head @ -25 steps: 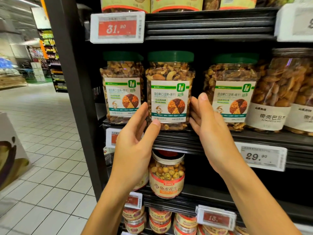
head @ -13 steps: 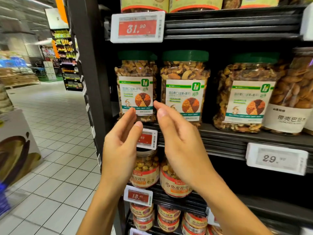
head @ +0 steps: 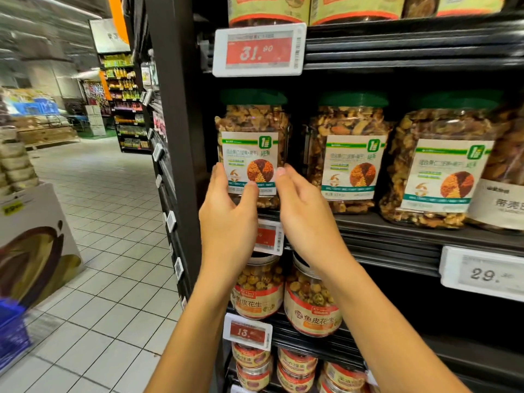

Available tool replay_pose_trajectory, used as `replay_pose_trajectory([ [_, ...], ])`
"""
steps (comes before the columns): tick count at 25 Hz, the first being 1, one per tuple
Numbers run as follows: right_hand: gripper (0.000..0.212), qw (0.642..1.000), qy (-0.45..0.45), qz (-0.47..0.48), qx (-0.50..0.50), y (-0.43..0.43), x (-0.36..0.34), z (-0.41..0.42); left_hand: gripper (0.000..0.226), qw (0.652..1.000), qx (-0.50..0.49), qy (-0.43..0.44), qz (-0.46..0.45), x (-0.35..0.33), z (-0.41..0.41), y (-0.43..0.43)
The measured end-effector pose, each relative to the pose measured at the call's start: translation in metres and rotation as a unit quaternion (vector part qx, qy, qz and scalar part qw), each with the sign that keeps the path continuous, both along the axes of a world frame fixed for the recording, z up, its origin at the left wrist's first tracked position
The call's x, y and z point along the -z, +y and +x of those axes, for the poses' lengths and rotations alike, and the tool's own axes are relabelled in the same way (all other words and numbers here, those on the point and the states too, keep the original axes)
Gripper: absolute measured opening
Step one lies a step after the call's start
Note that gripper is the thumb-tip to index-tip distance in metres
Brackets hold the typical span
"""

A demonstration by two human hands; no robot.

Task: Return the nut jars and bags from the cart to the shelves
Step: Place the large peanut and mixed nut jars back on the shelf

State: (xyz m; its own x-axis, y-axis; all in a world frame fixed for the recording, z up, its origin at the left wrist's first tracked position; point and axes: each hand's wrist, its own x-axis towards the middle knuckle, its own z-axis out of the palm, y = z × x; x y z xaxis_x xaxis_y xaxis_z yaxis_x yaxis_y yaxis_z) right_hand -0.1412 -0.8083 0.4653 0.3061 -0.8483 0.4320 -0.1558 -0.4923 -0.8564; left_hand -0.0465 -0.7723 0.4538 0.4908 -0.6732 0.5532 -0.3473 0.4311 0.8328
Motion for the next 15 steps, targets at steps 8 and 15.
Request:
replay_pose_trajectory([
  [8, 0.048, 0.999, -0.021, -0.014, -0.040, 0.019, 0.007, -0.014, 0.048, 0.998, 0.061, 0.004, -0.012, 0.005, 0.005, 0.017],
  [15, 0.046, 0.987, -0.077, -0.067, 0.123, 0.012, 0.003, -0.083, 0.062, 0.993, 0.110, 0.040, -0.021, 0.013, -0.052, 0.021],
])
